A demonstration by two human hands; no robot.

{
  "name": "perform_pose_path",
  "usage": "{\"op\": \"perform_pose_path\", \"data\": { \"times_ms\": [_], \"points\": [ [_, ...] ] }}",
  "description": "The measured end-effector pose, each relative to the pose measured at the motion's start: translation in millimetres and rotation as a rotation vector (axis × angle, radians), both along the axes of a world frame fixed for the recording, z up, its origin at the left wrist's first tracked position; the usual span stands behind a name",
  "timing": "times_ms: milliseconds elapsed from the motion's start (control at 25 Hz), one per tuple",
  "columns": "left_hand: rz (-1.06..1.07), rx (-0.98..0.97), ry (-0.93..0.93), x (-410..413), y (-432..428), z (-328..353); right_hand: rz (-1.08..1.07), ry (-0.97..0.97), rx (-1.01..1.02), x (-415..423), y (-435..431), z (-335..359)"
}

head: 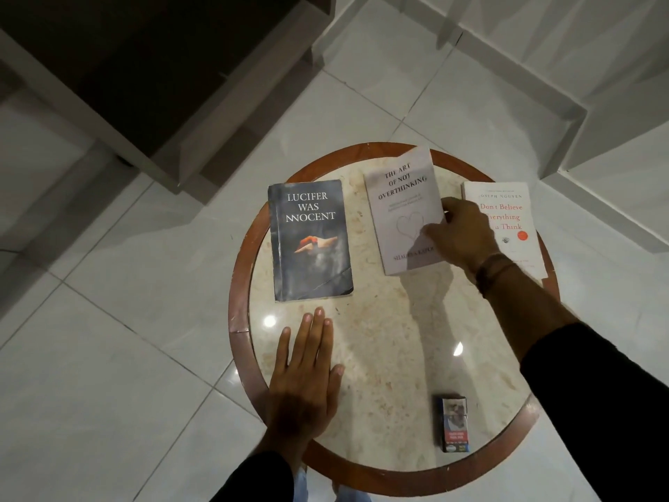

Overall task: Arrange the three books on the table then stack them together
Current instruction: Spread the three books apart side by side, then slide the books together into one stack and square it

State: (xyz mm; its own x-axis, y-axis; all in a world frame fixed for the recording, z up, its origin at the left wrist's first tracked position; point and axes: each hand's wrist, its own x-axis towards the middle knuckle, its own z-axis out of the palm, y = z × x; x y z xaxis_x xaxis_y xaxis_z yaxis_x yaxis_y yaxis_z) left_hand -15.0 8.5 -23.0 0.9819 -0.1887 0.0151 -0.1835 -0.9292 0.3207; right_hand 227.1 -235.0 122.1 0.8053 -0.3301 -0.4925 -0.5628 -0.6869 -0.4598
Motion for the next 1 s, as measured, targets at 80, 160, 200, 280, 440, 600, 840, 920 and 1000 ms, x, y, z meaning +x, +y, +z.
{"op": "perform_pose_path", "data": {
  "times_ms": [80, 160, 200, 280, 440, 600, 840, 920, 1000],
  "points": [
    [-0.006, -0.008, -0.005, -0.4, 0.0, -0.7, -0.051, -0.095, 0.143, -11.6, 16.6, 21.1],
    [-0.005, -0.021, -0.013, -0.7, 0.1, -1.4, -0.155, -0.083, 0.418, -19.4, 42.0, 30.7],
    [-0.002, -0.025, -0.017, -0.7, -0.1, -1.8, -0.173, -0.037, 0.507, -21.0, 57.2, 30.0],
    [0.002, -0.016, -0.026, -1.2, -0.6, -3.1, -0.171, 0.039, 0.545, -22.0, 85.3, 16.5],
    [0.002, -0.01, -0.045, -1.8, 0.1, -6.6, -0.132, 0.111, 0.412, -30.3, 119.3, -26.8],
    [0.001, -0.013, -0.038, -0.9, -0.9, -6.9, -0.094, 0.061, 0.087, -43.3, 120.4, -50.4],
    [-0.016, 0.004, 0.034, -1.7, 0.1, -4.2, -0.123, -0.095, -0.024, -49.3, 76.8, -49.3],
    [-0.026, 0.019, 0.07, -1.5, -0.3, -4.3, -0.204, -0.188, -0.199, -50.6, 28.5, -43.2],
    [-0.042, 0.037, 0.099, 0.3, 0.0, -3.7, -0.306, -0.122, -0.373, -55.4, -28.0, -35.6]
  ]
}}
